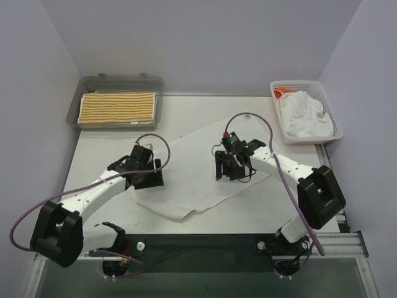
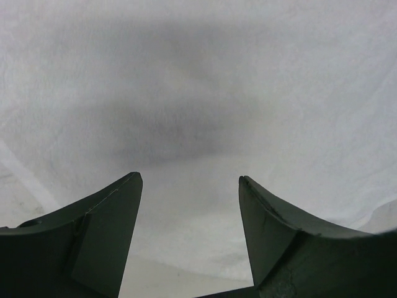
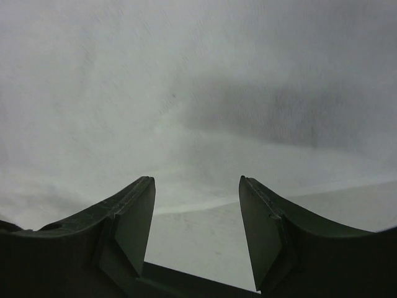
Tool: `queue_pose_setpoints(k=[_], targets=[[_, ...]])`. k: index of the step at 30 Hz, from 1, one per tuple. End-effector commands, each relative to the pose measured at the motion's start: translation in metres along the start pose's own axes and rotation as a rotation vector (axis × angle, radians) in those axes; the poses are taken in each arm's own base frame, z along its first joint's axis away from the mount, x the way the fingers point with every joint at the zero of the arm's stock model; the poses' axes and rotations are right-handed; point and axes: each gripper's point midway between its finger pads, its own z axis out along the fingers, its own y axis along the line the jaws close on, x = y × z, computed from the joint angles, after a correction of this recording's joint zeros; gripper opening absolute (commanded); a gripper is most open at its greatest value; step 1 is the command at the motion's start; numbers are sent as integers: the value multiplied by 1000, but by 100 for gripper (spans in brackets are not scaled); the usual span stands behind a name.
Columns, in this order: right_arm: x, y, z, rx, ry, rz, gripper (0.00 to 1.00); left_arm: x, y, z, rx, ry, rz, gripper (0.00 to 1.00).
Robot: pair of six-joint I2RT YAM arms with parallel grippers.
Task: Fold and stack the towels
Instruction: Flatten out the crumpled towel
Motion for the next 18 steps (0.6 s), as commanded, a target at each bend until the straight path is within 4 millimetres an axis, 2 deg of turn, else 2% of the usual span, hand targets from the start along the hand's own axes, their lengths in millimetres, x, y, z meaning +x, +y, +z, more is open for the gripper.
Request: queue_pose_setpoints(k=[1, 3, 4, 6, 8, 9, 10, 11, 12, 13, 14, 15, 16, 17, 18], targets=[[39, -9, 9, 31, 65, 76, 56, 5, 0, -21, 39, -40, -67, 74], [44, 0, 5, 2, 54, 34, 56, 18, 10, -27, 7, -24, -113, 77], [44, 8, 2, -16, 41, -15, 56, 15, 14, -35, 2, -67, -125, 77], [53, 37, -11, -70, 4, -222, 57, 17, 24, -44, -28, -88, -135, 77], [48, 55, -24, -72, -70, -406, 58, 7, 38, -56, -73, -139, -148, 77], [63, 77, -30, -101, -86, -532, 59, 2, 44, -61, -94, -156, -144, 79], [61, 81, -33, -70, -124, -588, 59, -8, 50, -67, -108, -186, -158, 82], [62, 94, -36, -84, -143, -672, 60, -16, 63, -71, -131, -202, -175, 82], [75, 111, -39, -112, -145, -753, 60, -23, 69, -74, -133, -215, -191, 85], [80, 119, -39, -107, -157, -812, 60, -31, 74, -79, -138, -237, -211, 90], [80, 135, -39, -116, -171, -891, 59, -41, 89, -83, -166, -273, -246, 90], [95, 150, -41, -138, -169, -961, 58, -48, 93, -86, -166, -292, -253, 91], [98, 159, -42, -149, -174, -994, 58, -53, 94, -88, -153, -300, -256, 95], [106, 166, -33, -155, -147, -1029, 57, -64, 98, -93, -154, -327, -251, 97], [109, 179, -34, -178, -151, -1050, 56, -69, 103, -95, -163, -340, -259, 97]])
